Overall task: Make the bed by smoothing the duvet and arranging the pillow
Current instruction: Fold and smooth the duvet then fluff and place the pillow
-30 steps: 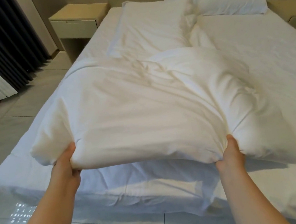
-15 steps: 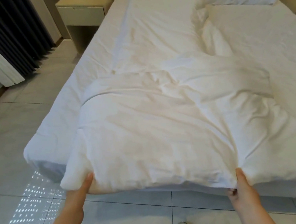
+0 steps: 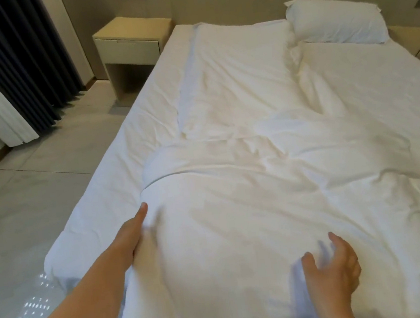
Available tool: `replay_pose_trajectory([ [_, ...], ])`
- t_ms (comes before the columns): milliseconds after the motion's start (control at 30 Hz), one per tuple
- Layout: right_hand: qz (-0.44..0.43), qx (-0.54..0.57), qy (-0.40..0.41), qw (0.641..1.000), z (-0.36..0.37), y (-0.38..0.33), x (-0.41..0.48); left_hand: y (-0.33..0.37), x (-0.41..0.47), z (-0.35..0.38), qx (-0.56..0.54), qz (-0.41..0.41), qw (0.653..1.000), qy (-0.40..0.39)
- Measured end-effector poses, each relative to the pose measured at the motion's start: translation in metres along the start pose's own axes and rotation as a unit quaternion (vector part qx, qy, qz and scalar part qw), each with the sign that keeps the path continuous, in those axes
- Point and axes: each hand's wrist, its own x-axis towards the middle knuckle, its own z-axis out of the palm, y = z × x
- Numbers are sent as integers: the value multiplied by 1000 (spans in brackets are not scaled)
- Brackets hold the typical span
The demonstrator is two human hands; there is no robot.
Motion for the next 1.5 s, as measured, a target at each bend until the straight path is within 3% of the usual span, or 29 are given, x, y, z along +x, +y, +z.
replay_pose_trajectory([
  [200,-101,-47,10,994,90,-40,34,44,53,18,1,-44,998,-47],
  [300,-103,-61,-17,993,128,-67,40,77,59,26,-3,29,996,-85],
  [400,-181,-52,22,982,140,-90,51,121,54,30,-50,139,976,-158],
  [500,-289,-97,-2,952,147,-95,63,140,76,34,-30,157,974,-159],
  [600,-346,-277,-116,889,176,-73,68,116,107,38,70,99,987,-102],
  [733,-263,-404,-238,843,202,-56,68,82,123,32,168,51,983,-49],
  [900,-151,-358,-260,884,214,-103,43,96,132,12,209,60,966,-137],
  [1033,-81,-428,-302,848,240,-143,21,90,133,-16,221,62,955,-186],
  [1100,-58,-449,-296,841,250,-153,20,82,142,-39,236,67,945,-214],
  [1200,30,-434,-258,863,267,-176,5,86,160,-92,250,81,936,-236],
  [1367,107,-387,-134,906,315,-204,-37,116,201,-206,285,191,913,-222],
  [1500,160,-348,-98,919,337,-224,-58,146,223,-279,339,235,883,-225],
])
